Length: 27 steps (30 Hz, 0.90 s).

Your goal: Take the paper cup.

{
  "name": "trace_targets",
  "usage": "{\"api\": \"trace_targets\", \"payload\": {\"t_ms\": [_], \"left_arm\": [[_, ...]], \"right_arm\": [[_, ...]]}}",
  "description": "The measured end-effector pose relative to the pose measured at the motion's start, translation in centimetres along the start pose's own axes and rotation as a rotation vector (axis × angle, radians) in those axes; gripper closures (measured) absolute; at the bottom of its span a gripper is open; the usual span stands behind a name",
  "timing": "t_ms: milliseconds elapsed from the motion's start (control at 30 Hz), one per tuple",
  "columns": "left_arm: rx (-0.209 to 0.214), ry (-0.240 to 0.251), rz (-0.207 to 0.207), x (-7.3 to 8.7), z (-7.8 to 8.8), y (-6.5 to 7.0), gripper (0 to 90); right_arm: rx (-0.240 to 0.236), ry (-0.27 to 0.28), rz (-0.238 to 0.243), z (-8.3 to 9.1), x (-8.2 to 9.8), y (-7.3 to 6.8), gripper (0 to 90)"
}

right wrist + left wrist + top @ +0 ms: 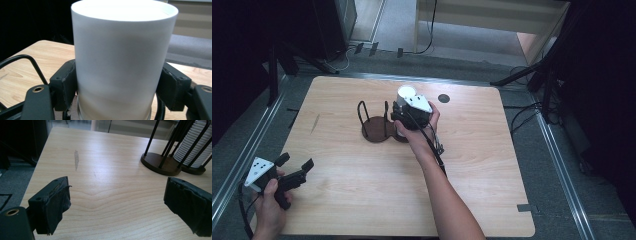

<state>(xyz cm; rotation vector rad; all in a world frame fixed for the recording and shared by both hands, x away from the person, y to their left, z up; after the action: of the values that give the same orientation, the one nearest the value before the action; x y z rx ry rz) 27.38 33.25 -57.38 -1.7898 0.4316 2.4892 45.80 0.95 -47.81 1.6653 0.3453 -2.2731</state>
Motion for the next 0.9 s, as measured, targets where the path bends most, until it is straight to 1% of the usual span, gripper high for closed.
{"api": "trace_targets", "payload": {"t_ms": [167, 300, 367, 400, 533, 700, 767, 900], "left_arm": [[0.000, 0.001, 0.000, 0.0, 0.0, 0.0, 6.9], [0.000, 0.001, -0.002, 0.0, 0.0, 0.0, 6.9], [0.001, 0.001, -0.002, 0.0, 0.0, 0.0, 6.9], [0.001, 0.001, -0.002, 0.0, 0.0, 0.0, 6.9], [0.001, 0.001, -0.002, 0.0, 0.0, 0.0, 6.9], [0.000, 0.003, -0.001, 0.0, 0.0, 0.0, 6.9], [-0.002, 0.001, -0.005, 0.0, 0.0, 0.1, 7.0], [-0.001, 0.002, -0.004, 0.0, 0.0, 0.1, 7.0]], "right_arm": [[-0.006, 0.001, 0.006, 0.1, -0.3, 0.2, 26.2], [-0.017, 0.013, 0.008, 0.3, -0.6, 0.3, 27.0], [-0.027, 0.038, 0.015, 0.6, -1.3, 0.1, 27.9], [-0.027, 0.038, 0.015, 0.6, -1.3, 0.1, 27.9], [-0.037, 0.061, 0.027, 0.9, -2.2, 0.1, 27.9], [-0.038, 0.089, 0.028, 1.6, -3.4, 0.3, 28.7], [-0.038, 0.102, 0.039, 1.8, -3.9, 0.3, 29.2], [-0.049, 0.128, 0.046, 2.5, -5.0, 0.2, 29.7]]}}
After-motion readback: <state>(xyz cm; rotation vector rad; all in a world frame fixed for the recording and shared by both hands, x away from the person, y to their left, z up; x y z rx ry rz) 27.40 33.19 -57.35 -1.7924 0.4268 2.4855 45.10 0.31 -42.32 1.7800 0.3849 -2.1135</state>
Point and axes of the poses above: each handheld gripper's, and its own axes: z roughly backward along the jaws, x roughly out of its underside, y roughly to its right, the point moved 7 cm from there along -z, roughly forward along the jaws, and after that the axes turned 1 degree about y, right-handed, at the moved point
